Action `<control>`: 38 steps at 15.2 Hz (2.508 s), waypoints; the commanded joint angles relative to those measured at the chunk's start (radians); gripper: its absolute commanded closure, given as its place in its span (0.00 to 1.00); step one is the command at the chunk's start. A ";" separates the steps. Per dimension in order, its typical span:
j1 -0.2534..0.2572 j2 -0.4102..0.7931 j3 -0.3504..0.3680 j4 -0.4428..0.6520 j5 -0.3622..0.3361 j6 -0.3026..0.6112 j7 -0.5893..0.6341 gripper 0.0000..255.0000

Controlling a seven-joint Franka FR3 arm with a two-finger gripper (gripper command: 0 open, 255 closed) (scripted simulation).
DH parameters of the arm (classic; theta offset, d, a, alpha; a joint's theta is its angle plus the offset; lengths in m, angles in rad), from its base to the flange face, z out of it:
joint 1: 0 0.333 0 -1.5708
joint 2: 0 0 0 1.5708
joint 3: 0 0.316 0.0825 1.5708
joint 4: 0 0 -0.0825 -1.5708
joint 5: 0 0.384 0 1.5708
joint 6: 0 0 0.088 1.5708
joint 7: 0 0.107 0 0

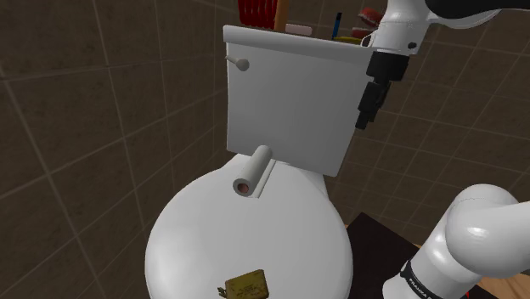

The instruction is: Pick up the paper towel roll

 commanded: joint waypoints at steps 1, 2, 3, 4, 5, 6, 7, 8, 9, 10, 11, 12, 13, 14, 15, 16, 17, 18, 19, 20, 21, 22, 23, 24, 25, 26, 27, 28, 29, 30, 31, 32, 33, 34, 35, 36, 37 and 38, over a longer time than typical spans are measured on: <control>0.000 0.000 0.000 0.000 0.000 0.000 0.000 0.00; -0.007 0.008 0.026 -0.012 0.020 0.024 0.053 0.00; -0.015 0.018 0.053 -0.022 0.039 0.049 0.105 0.00; -0.022 0.031 0.079 -0.030 0.058 0.074 0.157 0.00; -0.030 0.046 0.106 -0.036 0.076 0.100 0.209 0.00; -0.038 0.063 0.132 -0.040 0.093 0.126 0.260 0.00; -0.046 0.082 0.158 -0.043 0.108 0.153 0.311 0.00; -0.055 0.102 0.185 -0.043 0.123 0.180 0.362 0.00; -0.064 0.125 0.211 -0.042 0.136 0.207 0.413 0.00; -0.074 0.150 0.237 -0.039 0.147 0.235 0.463 0.00; -0.085 0.177 0.264 -0.034 0.157 0.262 0.514 0.00; -0.096 0.205 0.289 -0.027 0.165 0.290 0.564 0.00; -0.109 0.235 0.315 -0.019 0.171 0.317 0.615 0.00; -0.121 0.266 0.340 -0.009 0.174 0.345 0.666 0.00; -0.135 0.299 0.366 0.003 0.176 0.372 0.718 0.00; -0.149 0.333 0.391 0.016 0.174 0.398 0.770 0.00; -0.164 0.369 0.415 0.030 0.170 0.424 0.822 0.00; -0.178 0.406 0.439 0.046 0.163 0.450 0.876 0.00; -0.194 0.444 0.462 0.064 0.154 0.475 0.930 0.00; -0.209 0.484 0.485 0.082 0.140 0.498 0.986 0.00; -0.224 0.525 0.506 0.102 0.124 0.521 1.043 0.00; -0.238 0.567 0.526 0.123 0.104 0.543 1.101 0.00; -0.251 0.610 0.545 0.145 0.080 0.564 1.160 0.00; -0.264 0.654 0.563 0.168 0.053 0.583 1.220 0.00; -0.268 0.677 0.569 0.180 0.038 0.591 1.251 0.00; -0.266 0.682 0.569 0.171 0.036 0.605 1.252 0.00; -0.266 0.687 0.570 0.161 0.033 0.619 1.254 0.00; -0.266 0.693 0.572 0.153 0.030 0.632 1.256 0.00; -0.266 0.699 0.573 0.144 0.027 0.646 1.258 0.00; -0.265 0.705 0.575 0.135 0.024 0.660 1.261 0.00; -0.265 0.711 0.577 0.127 0.021 0.674 1.263 0.00; -0.266 0.718 0.578 0.119 0.017 0.687 1.266 0.00; -0.266 0.722 0.579 0.114 0.015 0.695 1.268 0.00; -0.265 0.722 0.579 0.114 0.015 0.695 1.267 0.00; -0.265 0.724 0.580 0.117 0.013 0.695 1.269 1.00; -0.265 0.725 0.580 0.116 0.013 0.696 1.270 1.00; -0.265 0.724 0.580 0.116 0.013 0.695 1.269 1.00; -0.265 0.724 0.580 0.116 0.013 0.696 1.269 1.00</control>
